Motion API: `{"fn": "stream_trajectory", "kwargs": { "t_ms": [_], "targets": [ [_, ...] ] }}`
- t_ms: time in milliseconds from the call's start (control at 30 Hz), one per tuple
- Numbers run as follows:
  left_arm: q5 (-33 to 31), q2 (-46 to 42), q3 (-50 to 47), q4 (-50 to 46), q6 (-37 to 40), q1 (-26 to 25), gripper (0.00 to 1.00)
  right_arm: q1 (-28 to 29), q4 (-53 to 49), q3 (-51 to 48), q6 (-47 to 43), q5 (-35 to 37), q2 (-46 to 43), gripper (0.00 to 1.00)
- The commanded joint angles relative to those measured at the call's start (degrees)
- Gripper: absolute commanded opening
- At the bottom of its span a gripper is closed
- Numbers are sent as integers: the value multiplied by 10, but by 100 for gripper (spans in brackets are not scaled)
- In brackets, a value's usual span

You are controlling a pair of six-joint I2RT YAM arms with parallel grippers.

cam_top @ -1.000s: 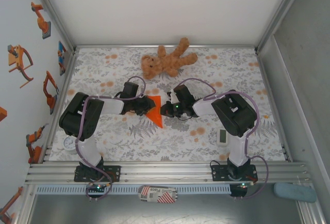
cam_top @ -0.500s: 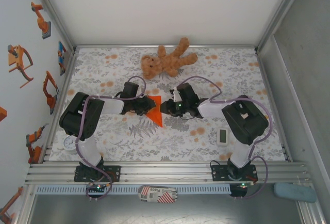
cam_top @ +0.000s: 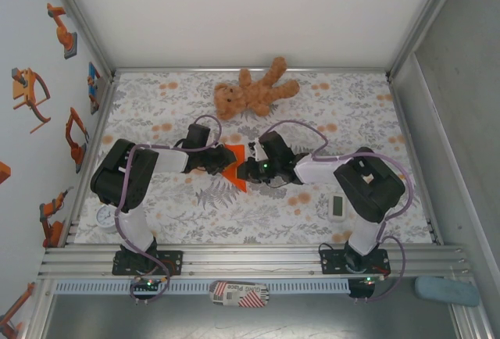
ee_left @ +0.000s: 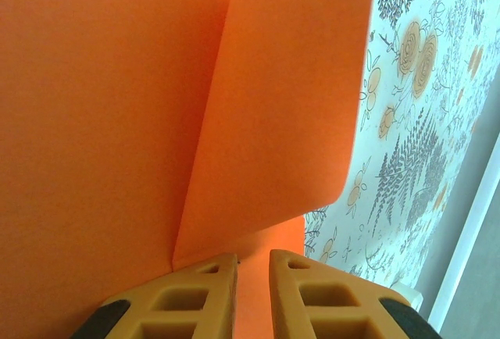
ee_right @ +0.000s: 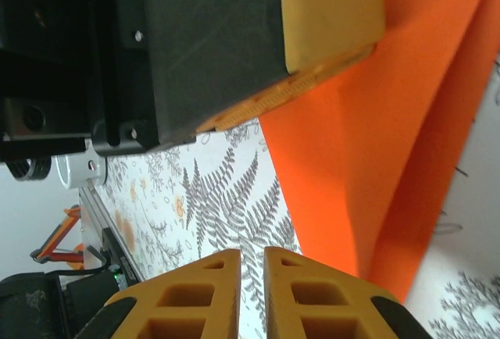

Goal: Fold a paper plane with a square sheet of paper (pick it up from the middle)
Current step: Fourth fold the wing at the center of the table.

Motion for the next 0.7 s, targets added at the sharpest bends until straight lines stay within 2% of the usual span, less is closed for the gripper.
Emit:
{"fn": "stream_trajectory", "kwargs": {
  "t_ms": [0,667],
  "targets": [
    [-19,31,-18,-55,2,-5,20,1,2,15,3,-1,21,14],
    [-15,34,-13,-57,-3,-5,20,6,-14,6,1,-1,53,14]
  ]
}}
